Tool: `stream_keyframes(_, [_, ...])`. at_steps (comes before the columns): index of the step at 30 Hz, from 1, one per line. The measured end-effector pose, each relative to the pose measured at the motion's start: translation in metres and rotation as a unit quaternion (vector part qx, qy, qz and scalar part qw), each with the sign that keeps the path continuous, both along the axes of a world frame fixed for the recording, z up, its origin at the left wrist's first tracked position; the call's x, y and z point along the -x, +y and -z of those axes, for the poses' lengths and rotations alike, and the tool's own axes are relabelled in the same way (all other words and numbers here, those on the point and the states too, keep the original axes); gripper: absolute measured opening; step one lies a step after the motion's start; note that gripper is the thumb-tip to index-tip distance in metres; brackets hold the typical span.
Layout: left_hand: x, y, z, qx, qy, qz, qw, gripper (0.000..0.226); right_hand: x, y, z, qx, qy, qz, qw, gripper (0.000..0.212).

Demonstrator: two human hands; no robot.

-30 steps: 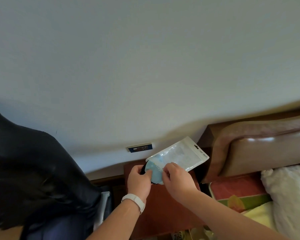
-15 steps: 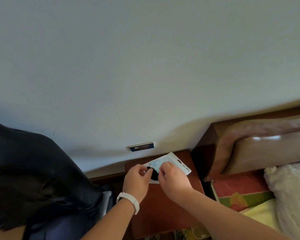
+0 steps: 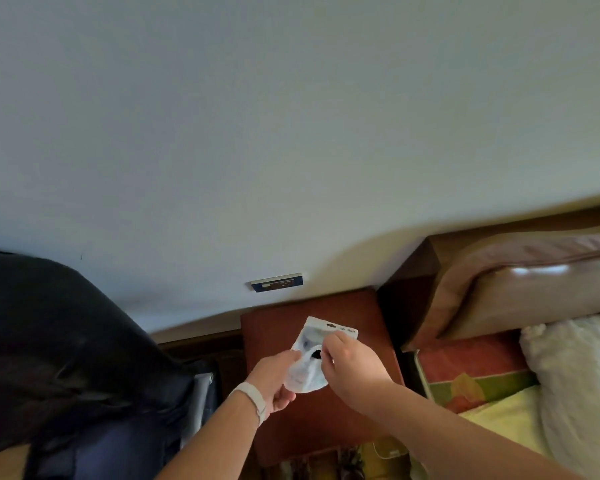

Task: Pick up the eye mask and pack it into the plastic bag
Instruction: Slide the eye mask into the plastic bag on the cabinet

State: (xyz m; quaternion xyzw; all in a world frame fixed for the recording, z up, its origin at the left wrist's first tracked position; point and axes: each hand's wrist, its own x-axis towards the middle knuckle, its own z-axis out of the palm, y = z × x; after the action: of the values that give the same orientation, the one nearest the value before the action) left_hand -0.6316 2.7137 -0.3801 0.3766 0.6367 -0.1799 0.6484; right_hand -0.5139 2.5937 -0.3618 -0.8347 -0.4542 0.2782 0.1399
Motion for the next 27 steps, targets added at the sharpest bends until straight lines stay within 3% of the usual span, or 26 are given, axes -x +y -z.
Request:
stream_keyframes(2, [-0.001, 0.004, 0.001, 0.01, 0.01, 0.091, 0.996, 0.029, -0.002, -0.002, 0.001, -0.01, 0.006, -0.016, 1.0, 0.013])
stream_keyframes(6, [-0.005, 0.008, 0.001, 0.026, -0.001, 0.18, 0.983, 0.031, -0.003, -0.006, 0.005, 0.005, -0.025, -0.075, 0.997, 0.016])
stream_keyframes(14, [-0.027, 0.005, 0.015, -0.126, -0.044, 0.298, 0.945, 0.031, -0.007, -0.025, 0.016, -0.021, -0.009, -0.048, 0.999, 0.018])
stream_keyframes(19, [-0.03, 0.011, 0.023, -0.169, -0.086, 0.306, 0.933, 0.031, -0.014, -0.037, 0.029, -0.016, 0.071, -0.018, 0.997, 0.009])
stream_keyframes(23, [-0.028, 0.015, 0.023, -0.227, -0.1, 0.354, 0.902, 0.031, -0.023, -0.036, 0.037, 0.0, 0.158, 0.062, 0.985, 0.02])
stream_keyframes(27, [-0.023, 0.022, 0.011, -0.264, -0.149, 0.406, 0.862, 0.036, -0.046, -0.023, 0.053, -0.021, 0.187, 0.192, 0.963, 0.012])
